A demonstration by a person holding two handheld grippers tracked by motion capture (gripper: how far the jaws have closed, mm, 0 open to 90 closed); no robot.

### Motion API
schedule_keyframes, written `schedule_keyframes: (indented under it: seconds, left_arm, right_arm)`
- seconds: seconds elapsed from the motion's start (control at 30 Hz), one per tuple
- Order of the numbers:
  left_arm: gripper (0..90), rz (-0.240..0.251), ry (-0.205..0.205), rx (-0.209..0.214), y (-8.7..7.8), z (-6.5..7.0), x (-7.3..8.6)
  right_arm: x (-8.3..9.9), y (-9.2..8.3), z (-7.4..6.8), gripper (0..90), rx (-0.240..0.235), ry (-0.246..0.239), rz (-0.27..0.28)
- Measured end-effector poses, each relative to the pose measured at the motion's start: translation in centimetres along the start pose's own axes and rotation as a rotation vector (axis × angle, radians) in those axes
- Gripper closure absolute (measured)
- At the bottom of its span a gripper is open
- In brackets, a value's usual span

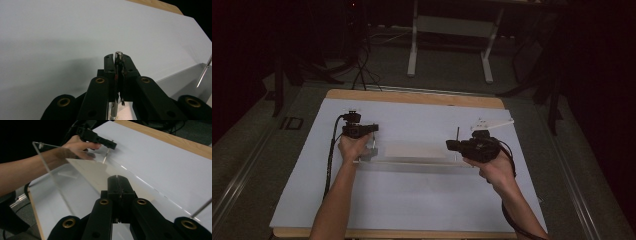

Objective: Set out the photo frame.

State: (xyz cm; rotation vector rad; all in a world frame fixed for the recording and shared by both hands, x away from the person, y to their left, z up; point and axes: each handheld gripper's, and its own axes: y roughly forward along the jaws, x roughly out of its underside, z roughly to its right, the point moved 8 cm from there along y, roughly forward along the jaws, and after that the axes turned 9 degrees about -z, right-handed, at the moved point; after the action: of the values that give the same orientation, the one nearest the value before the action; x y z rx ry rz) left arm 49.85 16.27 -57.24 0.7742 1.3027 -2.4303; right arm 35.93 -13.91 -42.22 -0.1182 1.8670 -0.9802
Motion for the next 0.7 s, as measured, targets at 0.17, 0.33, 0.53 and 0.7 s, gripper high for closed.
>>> schedule_keyframes:
  seconds: [0.17, 0.33, 0.53, 0.7]
  left_arm:
    - [85.8, -0.005, -0.006, 0.000, 0.0, 0.0, 0.0]
    - [85.8, -0.006, -0.011, 0.001, 0.1, 0.0, -0.1]
    - [85.7, -0.014, -0.008, 0.003, 0.0, 0.0, -0.1]
    - [85.7, -0.014, -0.010, 0.002, 0.1, 0.0, -0.1]
  right_arm:
    - [0.0, -0.2, -1.6, 89.8, -0.023, -0.042, 0.013]
    - [0.7, -0.1, -3.5, 89.8, -0.052, -0.067, 0.026]
    - [2.0, 0.9, -4.5, 89.9, -0.034, -0.090, 0.022]
    - [2.4, 0.8, -4.8, 89.9, -0.021, -0.091, 0.070]
